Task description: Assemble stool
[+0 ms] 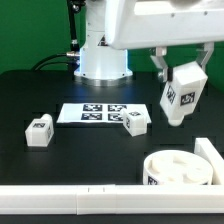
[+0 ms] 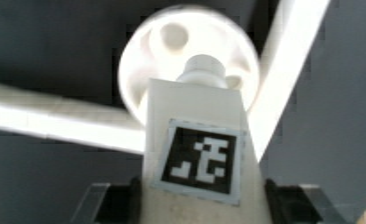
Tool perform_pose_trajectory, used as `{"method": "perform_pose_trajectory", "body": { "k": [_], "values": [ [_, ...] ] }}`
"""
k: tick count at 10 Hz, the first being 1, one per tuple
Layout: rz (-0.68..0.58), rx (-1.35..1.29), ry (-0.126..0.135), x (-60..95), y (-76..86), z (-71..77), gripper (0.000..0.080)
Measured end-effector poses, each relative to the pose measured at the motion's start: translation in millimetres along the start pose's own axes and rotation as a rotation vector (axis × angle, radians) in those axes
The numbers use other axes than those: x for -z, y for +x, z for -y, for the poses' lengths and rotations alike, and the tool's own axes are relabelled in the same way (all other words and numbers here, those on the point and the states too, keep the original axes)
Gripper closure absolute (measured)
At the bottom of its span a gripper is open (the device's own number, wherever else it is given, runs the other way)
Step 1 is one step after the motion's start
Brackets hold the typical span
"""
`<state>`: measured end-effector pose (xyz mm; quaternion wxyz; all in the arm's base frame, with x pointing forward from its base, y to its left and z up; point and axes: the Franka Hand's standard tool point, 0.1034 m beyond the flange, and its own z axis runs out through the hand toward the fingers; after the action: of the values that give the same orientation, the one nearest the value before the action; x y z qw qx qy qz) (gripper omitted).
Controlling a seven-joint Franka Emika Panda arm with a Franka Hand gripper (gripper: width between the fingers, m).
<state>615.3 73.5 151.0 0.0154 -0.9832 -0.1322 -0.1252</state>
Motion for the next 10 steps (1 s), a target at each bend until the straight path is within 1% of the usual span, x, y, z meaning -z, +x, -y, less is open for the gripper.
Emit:
{"method": "perform_pose_trajectory", "body": {
  "k": [1,2,3,4,5,6,7,8,9,10],
  "values": [
    [-0.1,0.012,-0.02,-5.5,-0.5,-1.3,0.0476],
    [-0.141,0.012,-0.029,-6.0,-2.6,-3.7,0.0476],
    [-0.223,0.023,-0.051,-4.4,0.4,-7.9,0.0476],
    [-0.274,0.029,-0.066,-6.8,-2.5,-10.4,0.0476],
    [-0.267,0.034,-0.059,-11.1,-4.8,-3.6,0.0476],
    [-0.252,0.074,-0.048,-16.1,-3.2,19.8,0.0476],
    [-0.236,0.121,-0.055,-17.6,1.2,38.2,0.0476],
    [-0.254,0.153,-0.08,-18.6,2.8,46.8,0.0476],
    [-0.277,0.157,-0.099,-22.4,-4.9,45.4,0.0476],
    [-0.257,0.151,-0.098,-24.0,-6.9,42.3,0.0476]
  ]
}}
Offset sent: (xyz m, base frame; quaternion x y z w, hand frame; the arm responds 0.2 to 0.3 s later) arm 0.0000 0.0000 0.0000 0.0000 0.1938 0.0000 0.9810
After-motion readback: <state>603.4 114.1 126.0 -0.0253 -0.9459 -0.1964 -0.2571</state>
